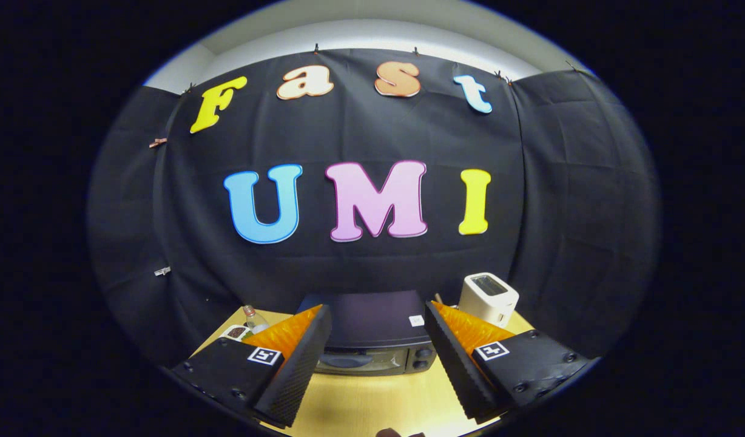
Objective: Open the toaster oven, put the food inside, and close the toaster oven door.
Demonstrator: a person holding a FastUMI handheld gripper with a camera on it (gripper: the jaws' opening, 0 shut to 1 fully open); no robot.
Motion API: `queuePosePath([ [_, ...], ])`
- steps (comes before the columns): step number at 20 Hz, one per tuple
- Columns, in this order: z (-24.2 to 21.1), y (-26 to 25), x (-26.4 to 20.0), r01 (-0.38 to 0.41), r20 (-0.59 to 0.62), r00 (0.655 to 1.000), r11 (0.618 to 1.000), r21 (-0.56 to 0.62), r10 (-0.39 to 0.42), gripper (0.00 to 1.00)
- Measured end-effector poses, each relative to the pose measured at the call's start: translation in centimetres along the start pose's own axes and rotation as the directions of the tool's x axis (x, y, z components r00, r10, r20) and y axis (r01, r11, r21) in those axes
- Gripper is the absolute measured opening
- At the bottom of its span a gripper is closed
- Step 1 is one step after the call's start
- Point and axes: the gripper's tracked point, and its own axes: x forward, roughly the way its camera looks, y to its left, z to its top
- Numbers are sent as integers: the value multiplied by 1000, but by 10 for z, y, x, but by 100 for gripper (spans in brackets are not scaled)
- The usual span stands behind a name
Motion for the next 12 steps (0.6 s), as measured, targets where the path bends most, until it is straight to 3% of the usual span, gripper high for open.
queuePosePath([
  [6, 61, -33, -41, 0, 128, 992, 1000, -26, 3, 99],
  [12, 84, -67, -62, -2, 174, 985, 1000, 13, -1, 99],
])
